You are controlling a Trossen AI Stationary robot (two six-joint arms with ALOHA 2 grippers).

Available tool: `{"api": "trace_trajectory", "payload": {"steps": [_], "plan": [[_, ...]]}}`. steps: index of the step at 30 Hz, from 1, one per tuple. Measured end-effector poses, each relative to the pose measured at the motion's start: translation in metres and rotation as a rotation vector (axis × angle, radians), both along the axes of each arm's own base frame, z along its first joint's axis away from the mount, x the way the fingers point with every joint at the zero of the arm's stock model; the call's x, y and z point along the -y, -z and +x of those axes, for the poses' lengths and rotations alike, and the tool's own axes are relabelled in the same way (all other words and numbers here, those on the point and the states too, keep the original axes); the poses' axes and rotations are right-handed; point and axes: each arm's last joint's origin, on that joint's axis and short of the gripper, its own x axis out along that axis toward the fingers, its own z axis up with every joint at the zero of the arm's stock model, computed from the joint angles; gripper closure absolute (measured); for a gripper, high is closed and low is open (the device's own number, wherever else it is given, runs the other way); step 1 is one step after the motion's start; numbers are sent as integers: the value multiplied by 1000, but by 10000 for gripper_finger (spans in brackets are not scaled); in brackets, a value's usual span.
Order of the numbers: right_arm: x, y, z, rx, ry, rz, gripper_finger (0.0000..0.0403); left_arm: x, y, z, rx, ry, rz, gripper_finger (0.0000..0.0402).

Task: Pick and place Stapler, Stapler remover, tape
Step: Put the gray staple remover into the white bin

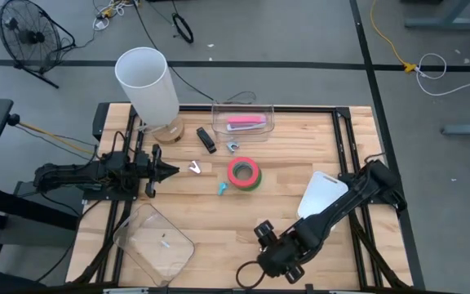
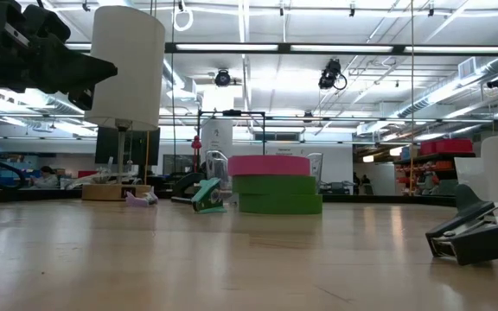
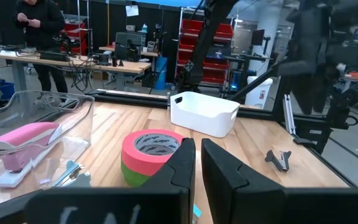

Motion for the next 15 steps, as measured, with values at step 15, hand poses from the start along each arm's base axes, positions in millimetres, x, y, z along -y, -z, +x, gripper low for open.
{"api": "trace_trajectory", "payload": {"steps": [15], "plan": [[-10,40,13,-108,181,10,129,0,0,0,0,0,0,372]]}}
